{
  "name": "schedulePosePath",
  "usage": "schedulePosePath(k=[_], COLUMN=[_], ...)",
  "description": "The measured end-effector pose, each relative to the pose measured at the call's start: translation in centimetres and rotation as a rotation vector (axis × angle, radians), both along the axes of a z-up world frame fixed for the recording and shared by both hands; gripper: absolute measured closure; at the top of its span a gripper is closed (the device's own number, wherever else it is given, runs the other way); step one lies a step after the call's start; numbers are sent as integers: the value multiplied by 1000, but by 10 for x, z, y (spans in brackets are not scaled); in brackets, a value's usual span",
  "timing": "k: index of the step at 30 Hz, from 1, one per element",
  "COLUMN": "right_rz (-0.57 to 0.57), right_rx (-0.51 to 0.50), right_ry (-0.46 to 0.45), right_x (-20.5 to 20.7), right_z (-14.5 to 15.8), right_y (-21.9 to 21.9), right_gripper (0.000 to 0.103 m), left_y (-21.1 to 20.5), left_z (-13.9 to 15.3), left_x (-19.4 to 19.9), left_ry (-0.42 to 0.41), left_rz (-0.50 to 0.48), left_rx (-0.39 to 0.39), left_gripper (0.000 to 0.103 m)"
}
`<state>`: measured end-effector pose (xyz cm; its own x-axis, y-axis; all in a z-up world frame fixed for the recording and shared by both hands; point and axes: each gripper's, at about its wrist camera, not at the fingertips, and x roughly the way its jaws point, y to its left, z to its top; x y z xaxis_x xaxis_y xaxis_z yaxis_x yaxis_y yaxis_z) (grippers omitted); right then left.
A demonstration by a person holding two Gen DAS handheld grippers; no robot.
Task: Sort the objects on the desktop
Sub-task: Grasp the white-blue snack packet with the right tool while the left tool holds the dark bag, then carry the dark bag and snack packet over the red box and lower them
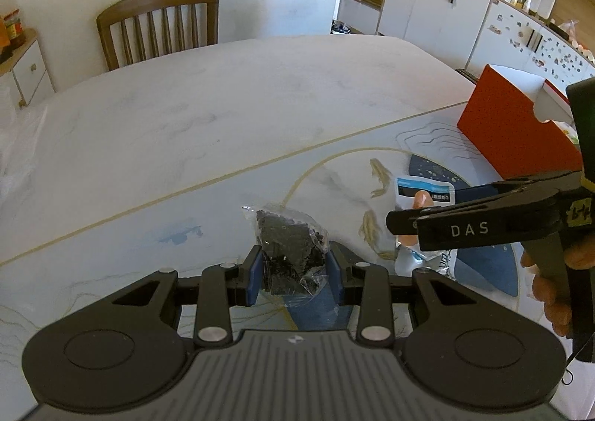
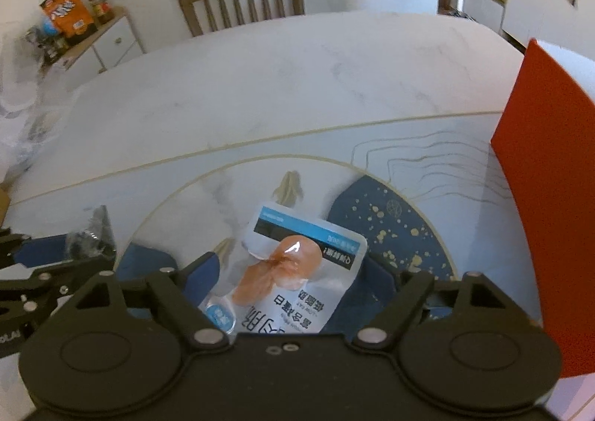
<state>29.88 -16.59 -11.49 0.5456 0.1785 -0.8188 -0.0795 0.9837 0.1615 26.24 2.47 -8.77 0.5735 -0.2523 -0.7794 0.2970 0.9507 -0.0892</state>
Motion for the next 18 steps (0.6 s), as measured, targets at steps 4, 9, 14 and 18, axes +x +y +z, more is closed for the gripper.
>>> schedulePosePath(k=[4, 9, 14, 18], right_rz=[-31, -42, -42, -31], right_rx=[-14, -97, -133, -114], right_ry=[-5, -22, -47, -59], right_x=[1, 1, 0, -1], right_z=[-1, -4, -6, -5], right_y=[3, 14, 18, 14], right_gripper=[20, 25, 32, 42], left_y=[3, 3, 2, 1], left_z=[-5, -9, -11, -11], left_x=[4, 6, 6, 4], left_ry=[15, 28, 32, 36], left_rz=[14, 20, 19, 20], left_rx=[-8, -15, -12, -10], left_gripper=[69, 69, 69, 69])
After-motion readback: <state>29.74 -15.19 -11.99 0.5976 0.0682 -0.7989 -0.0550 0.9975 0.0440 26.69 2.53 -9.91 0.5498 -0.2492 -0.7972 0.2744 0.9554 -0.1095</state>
